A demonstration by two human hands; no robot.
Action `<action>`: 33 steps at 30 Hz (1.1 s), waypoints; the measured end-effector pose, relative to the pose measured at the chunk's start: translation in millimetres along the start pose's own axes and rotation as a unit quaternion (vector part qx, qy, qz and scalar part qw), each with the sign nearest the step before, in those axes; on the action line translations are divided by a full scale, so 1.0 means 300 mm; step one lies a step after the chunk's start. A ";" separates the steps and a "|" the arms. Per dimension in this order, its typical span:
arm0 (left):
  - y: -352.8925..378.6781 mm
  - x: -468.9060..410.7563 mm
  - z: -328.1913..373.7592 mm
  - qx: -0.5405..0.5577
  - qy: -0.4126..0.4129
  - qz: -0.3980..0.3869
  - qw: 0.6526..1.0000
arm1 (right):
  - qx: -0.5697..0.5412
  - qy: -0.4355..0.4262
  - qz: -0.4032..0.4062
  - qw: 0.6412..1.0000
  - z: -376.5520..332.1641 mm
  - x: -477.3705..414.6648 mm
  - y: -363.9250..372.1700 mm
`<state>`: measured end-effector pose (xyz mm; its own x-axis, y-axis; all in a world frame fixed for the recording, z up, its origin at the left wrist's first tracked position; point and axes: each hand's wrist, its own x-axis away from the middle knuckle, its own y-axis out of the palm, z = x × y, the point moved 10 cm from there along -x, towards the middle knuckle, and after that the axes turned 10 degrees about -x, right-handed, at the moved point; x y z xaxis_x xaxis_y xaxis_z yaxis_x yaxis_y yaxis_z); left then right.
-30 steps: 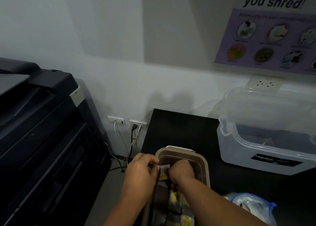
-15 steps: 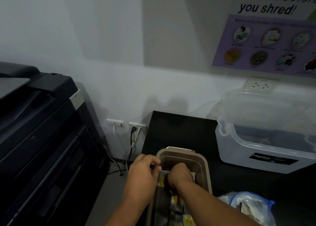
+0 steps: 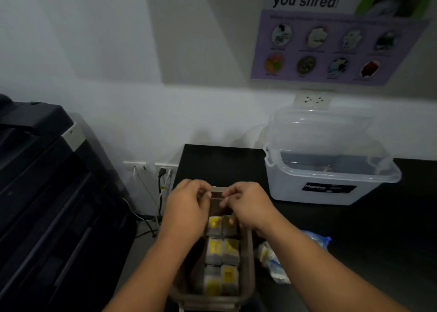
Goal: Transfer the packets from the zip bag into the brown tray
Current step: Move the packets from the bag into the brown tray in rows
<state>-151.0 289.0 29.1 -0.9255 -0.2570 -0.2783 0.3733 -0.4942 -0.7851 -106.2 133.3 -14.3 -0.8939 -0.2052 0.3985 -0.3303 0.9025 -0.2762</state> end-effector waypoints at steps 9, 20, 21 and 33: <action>0.268 0.073 0.409 0.031 0.072 -0.102 0.992 | 0.050 -0.090 0.086 0.991 0.131 0.130 -0.424; 0.809 0.276 0.414 -0.148 -0.093 -0.370 0.912 | 0.404 -0.005 0.001 0.915 0.513 0.094 -0.537; 0.857 0.293 0.387 -0.171 -0.122 -0.401 0.892 | 0.430 0.000 -0.005 0.903 0.536 0.086 -0.537; 0.940 0.351 0.318 -0.243 -0.261 -0.421 0.834 | 0.549 0.030 -0.038 0.834 0.647 0.016 -0.525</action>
<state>-136.8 43.5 -168.9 -0.6461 -0.3780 0.6630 -0.5817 -0.3186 -0.7485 -117.3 -83.4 -138.6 -0.8520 -0.1969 0.4851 -0.4929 -0.0108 -0.8700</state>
